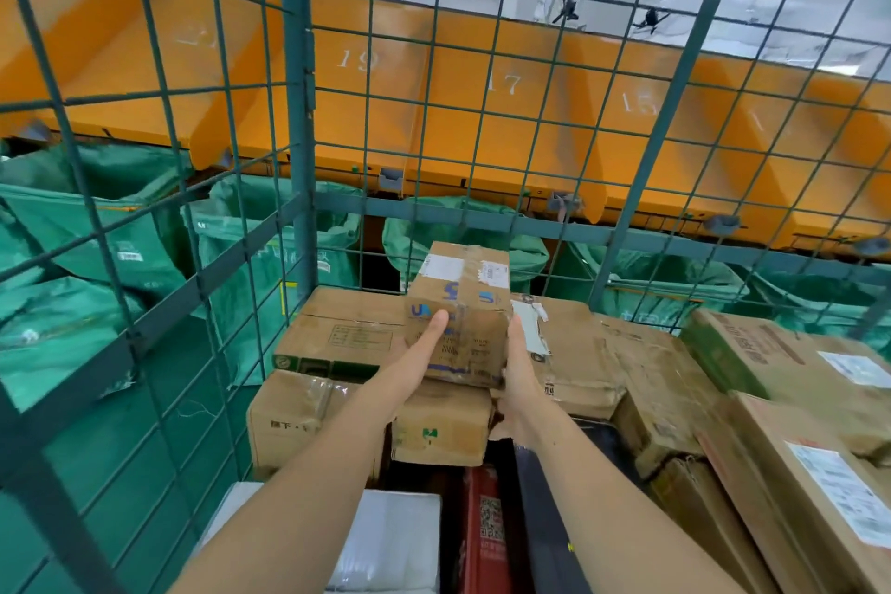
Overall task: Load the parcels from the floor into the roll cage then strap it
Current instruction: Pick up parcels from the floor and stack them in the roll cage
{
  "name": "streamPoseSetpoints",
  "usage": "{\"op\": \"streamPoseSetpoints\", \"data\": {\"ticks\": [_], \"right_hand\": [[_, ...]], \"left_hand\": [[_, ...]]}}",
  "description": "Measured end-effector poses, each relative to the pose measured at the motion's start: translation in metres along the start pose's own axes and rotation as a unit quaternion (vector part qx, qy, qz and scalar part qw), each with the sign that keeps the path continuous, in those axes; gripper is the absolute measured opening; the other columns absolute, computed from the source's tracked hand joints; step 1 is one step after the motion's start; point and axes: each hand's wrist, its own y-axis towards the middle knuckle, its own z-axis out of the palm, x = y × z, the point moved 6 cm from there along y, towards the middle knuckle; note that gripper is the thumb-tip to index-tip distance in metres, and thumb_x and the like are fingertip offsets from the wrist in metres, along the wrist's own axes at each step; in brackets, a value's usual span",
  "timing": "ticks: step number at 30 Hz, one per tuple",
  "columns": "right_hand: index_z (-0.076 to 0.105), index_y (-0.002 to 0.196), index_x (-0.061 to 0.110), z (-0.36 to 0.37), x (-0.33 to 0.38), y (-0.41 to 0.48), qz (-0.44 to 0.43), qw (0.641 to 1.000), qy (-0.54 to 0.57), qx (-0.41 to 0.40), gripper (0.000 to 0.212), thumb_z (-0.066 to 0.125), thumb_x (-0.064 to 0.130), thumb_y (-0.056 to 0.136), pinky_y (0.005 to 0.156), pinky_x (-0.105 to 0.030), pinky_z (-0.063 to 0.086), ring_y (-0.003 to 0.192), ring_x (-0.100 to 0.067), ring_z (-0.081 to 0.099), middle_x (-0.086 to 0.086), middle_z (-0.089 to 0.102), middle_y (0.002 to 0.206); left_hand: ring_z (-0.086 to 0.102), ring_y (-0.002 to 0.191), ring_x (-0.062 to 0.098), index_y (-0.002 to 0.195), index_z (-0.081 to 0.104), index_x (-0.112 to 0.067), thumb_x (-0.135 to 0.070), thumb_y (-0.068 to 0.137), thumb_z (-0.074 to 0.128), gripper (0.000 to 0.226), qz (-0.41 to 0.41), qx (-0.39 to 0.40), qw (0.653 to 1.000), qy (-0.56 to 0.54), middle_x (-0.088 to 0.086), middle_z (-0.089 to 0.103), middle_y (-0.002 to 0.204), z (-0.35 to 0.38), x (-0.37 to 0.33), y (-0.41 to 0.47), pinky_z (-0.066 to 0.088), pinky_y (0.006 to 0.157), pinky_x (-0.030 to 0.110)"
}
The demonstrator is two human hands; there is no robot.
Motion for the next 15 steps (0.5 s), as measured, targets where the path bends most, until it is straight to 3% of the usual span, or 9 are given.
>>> {"op": "streamPoseSetpoints", "data": {"ticks": [3,5,8,10,13,15], "right_hand": [[0.036,0.151,0.028,-0.006,-0.023,0.003,0.081,0.996,-0.021,-0.001,0.101,0.016,0.093,0.076,0.104,-0.058,0.037,0.138,-0.035,0.042,-0.006,0.043,0.152],[0.031,0.154,0.028,-0.008,-0.027,0.001,0.085,0.996,-0.026,-0.023,0.091,0.02,0.086,0.085,0.107,-0.054,0.035,0.14,-0.033,0.04,-0.006,0.039,0.156],[0.042,0.146,0.026,-0.016,-0.026,-0.003,0.053,0.996,0.007,-0.071,0.067,0.036,0.069,0.096,0.095,-0.043,0.041,0.129,-0.028,0.049,-0.004,0.049,0.147],[0.05,0.135,0.02,-0.02,-0.023,-0.008,0.018,0.995,0.018,-0.097,0.046,0.045,0.05,0.1,0.089,-0.04,0.046,0.116,-0.026,0.055,-0.006,0.057,0.133],[0.054,0.13,0.011,-0.021,-0.019,-0.024,0.005,0.995,0.037,-0.088,0.036,0.049,0.032,0.102,0.094,-0.044,0.05,0.106,-0.026,0.06,-0.013,0.062,0.116],[0.055,0.129,0.008,-0.02,-0.016,-0.038,0.005,0.997,0.042,-0.071,0.033,0.048,0.026,0.102,0.1,-0.044,0.048,0.115,-0.032,0.06,-0.02,0.063,0.121]], "left_hand": [[0.019,0.148,0.025,0.157,0.007,-0.024,-0.09,0.065,0.046,0.12,-0.001,-0.027,1.0,0.005,0.001,0.014,0.163,0.006,0.012,0.008,0.019,0.119,0.044],[0.021,0.148,0.026,0.157,0.009,-0.022,-0.087,0.069,0.047,0.116,-0.003,-0.045,0.999,0.0,0.003,0.016,0.163,0.007,0.016,0.008,0.021,0.118,0.045],[0.024,0.146,0.027,0.157,0.014,-0.023,-0.085,0.071,0.051,0.113,-0.008,-0.055,0.998,-0.003,0.002,0.021,0.162,0.008,0.016,0.006,0.024,0.117,0.046],[0.028,0.144,0.026,0.156,0.02,-0.021,-0.073,0.081,0.055,0.098,0.002,-0.066,0.998,-0.004,0.002,0.027,0.159,0.007,0.014,0.001,0.026,0.116,0.043],[0.035,0.141,0.026,0.154,0.028,-0.019,-0.057,0.091,0.056,0.078,0.011,-0.076,0.997,0.018,0.003,0.036,0.155,0.004,0.014,-0.011,0.029,0.114,0.04],[0.037,0.139,0.027,0.152,0.032,-0.015,-0.051,0.094,0.054,0.071,0.006,-0.081,0.996,0.024,0.005,0.038,0.153,0.003,0.015,-0.023,0.03,0.113,0.039]]}}
